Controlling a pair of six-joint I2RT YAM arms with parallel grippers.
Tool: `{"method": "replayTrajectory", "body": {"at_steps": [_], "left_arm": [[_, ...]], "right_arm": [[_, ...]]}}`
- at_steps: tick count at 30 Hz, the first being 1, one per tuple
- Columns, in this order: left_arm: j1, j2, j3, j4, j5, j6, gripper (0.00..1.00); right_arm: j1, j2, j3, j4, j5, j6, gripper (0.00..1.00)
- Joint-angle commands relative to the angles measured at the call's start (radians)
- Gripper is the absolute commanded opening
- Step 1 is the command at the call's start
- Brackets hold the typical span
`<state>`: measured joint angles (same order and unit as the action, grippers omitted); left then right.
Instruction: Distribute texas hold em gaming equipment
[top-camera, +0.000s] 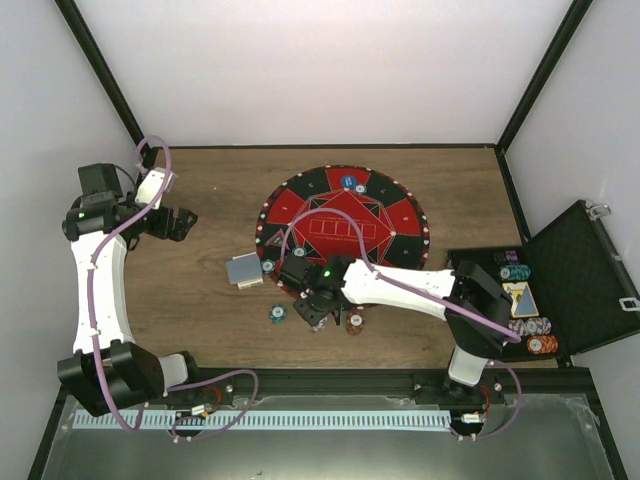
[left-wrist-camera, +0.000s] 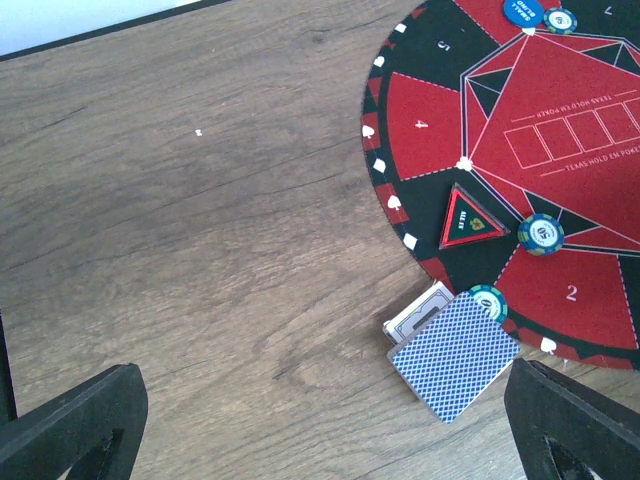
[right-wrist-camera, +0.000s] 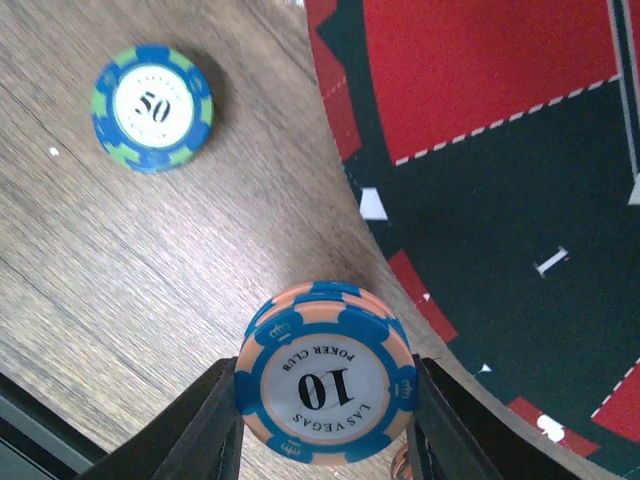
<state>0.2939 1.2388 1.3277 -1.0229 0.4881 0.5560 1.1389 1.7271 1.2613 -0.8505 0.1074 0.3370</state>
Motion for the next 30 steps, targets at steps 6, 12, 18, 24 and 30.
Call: {"method": "replayTrajectory", "body": {"at_steps": [6, 12, 18, 24, 30], "left_arm": [[0.007, -0.008, 0.013, 0.001, 0.018, 0.013, 1.00], [0.009, -0.010, 0.013, 0.001, 0.016, 0.011, 1.00], [0.010, -0.008, 0.015, 0.001, 0.018, 0.015, 1.00], [0.013, 0.001, 0.014, 0.004, 0.020, 0.020, 1.00], [0.014, -0.001, 0.002, 0.007, 0.022, 0.027, 1.00]], "right_arm": [[-0.090, 0.039, 0.159, 0.014, 0.033, -0.063, 0.15], [-0.153, 0.227, 0.332, 0.059, 0.017, -0.105, 0.15], [-0.192, 0.394, 0.449, 0.090, -0.015, -0.105, 0.13], [-0.202, 0.463, 0.480, 0.103, -0.019, -0.092, 0.13], [-0.212, 0.474, 0.451, 0.117, 0.007, -0.082, 0.13]]}}
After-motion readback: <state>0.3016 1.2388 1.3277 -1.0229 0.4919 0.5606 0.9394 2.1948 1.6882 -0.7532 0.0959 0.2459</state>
